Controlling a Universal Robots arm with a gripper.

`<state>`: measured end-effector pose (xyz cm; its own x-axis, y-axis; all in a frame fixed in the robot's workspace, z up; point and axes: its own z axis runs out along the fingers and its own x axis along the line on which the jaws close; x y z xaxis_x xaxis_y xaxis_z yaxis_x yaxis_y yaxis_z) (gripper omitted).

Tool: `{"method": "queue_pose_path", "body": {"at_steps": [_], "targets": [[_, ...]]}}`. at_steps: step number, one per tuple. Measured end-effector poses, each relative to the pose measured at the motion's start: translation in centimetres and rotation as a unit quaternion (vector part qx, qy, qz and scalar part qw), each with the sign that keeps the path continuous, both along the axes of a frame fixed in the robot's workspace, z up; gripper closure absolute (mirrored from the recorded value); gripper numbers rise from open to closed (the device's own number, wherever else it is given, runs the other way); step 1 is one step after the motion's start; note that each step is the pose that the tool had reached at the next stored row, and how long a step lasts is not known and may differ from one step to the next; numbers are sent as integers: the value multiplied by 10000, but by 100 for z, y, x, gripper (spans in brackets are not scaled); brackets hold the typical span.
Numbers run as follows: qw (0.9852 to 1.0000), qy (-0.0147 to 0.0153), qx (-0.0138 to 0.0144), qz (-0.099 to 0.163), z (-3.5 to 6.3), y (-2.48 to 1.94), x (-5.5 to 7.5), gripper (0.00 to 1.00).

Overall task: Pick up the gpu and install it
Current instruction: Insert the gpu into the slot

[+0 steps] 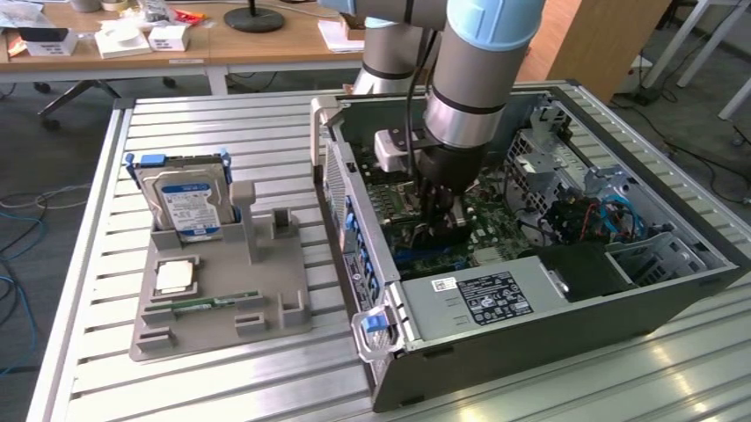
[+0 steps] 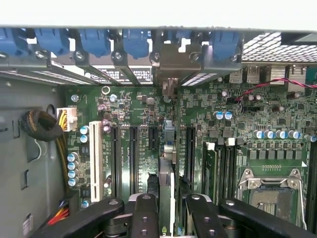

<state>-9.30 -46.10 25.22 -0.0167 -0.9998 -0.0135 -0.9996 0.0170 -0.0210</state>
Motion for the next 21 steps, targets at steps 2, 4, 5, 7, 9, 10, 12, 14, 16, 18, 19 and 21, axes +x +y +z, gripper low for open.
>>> {"method": "queue_pose_path", "body": {"at_steps": [2, 4, 5, 7, 9, 10, 12, 14, 16, 18, 19, 21], "targets": [[10000, 0, 0, 0, 23, 0, 0, 74], [10000, 0, 0, 0, 44, 0, 0, 74], [10000, 0, 0, 0, 52, 0, 0, 74], [10000, 0, 1, 0, 54, 0, 0, 74], [10000, 0, 1, 0, 54, 0, -1, 74], [10000, 0, 1, 0, 54, 1, -1, 74], [10000, -1, 0, 0, 54, 0, -4, 74], [10000, -7, 0, -1, 52, 1, -11, 74], [10000, -13, 0, 1, 51, 2, -16, 74], [10000, -20, 0, 1, 50, 3, -18, 74], [10000, -21, 0, 1, 50, 3, -18, 74], [10000, -22, 1, 0, 49, 4, -19, 74]]}}
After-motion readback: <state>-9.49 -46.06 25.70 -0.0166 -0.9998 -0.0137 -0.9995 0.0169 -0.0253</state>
